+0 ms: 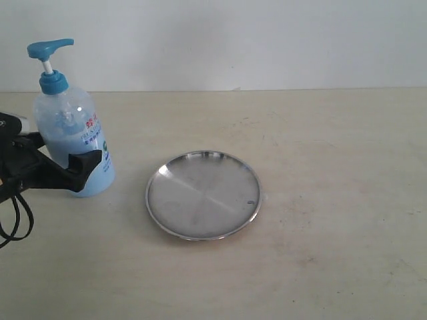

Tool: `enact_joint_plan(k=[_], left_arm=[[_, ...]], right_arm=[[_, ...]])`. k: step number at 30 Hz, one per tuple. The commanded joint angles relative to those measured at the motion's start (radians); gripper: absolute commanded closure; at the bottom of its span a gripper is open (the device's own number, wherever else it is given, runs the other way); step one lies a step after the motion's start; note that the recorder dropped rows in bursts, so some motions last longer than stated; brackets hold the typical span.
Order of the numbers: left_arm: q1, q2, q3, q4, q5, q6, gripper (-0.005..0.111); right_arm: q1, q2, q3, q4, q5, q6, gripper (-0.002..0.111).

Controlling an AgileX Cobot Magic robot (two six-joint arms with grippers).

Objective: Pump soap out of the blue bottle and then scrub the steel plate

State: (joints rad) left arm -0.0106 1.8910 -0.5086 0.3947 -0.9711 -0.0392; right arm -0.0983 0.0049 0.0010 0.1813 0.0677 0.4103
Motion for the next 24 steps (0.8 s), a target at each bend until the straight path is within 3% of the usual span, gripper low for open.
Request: enact_joint_plan(k=[1,13,24], left_arm=[[0.000,0.042,-0.015,-0.022,-0.033,0.032,-0.003],[0.000,0.215,-0.116,0.016,-0.182,0.030,-0.003],[0.000,0.244,-0.171,0.014,-0.181,0.030,-0.002]], right_arm=[[-0.001,-0.005,-0.001,0.008,0.060,0.036,0.107],[-0.001,-0.005,-0.001,0.045,0.079,-0.003,0.107],[-0.001,0.149,-0.001,0.039,0.033,-0.027,0.107]])
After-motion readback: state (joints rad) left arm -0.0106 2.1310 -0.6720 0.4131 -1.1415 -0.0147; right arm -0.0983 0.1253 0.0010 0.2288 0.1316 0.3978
